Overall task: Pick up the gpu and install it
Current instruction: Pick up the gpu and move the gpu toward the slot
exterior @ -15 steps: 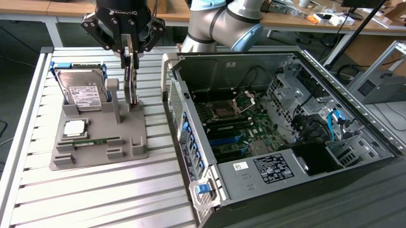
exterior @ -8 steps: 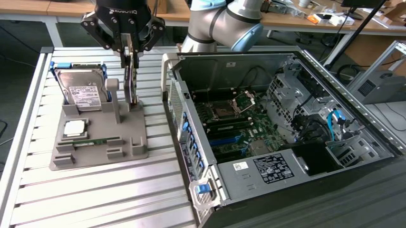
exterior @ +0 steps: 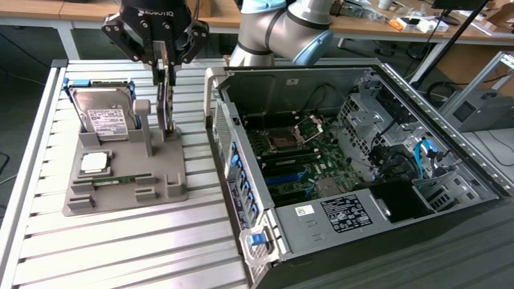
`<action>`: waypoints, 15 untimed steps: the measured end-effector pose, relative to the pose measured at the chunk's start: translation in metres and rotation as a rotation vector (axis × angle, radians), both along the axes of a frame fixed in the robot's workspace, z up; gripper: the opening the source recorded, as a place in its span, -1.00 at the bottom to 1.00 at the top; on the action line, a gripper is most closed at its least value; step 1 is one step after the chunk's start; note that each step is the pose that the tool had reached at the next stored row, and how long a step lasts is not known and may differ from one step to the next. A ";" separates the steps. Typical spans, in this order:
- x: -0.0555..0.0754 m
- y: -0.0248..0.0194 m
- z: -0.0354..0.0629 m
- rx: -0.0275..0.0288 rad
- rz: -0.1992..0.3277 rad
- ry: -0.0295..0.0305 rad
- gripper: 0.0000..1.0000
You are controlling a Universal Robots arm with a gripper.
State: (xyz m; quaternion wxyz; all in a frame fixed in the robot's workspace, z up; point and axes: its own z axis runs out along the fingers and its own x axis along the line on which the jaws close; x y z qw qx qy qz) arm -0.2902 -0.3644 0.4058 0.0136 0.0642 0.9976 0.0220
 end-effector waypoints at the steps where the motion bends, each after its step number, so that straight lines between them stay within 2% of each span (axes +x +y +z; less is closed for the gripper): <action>1: 0.000 0.0000 0.0007 0.0000 0.000 0.0000 -0.47; 15: 0.000 0.0000 0.0081 0.0000 0.000 0.0000 -0.47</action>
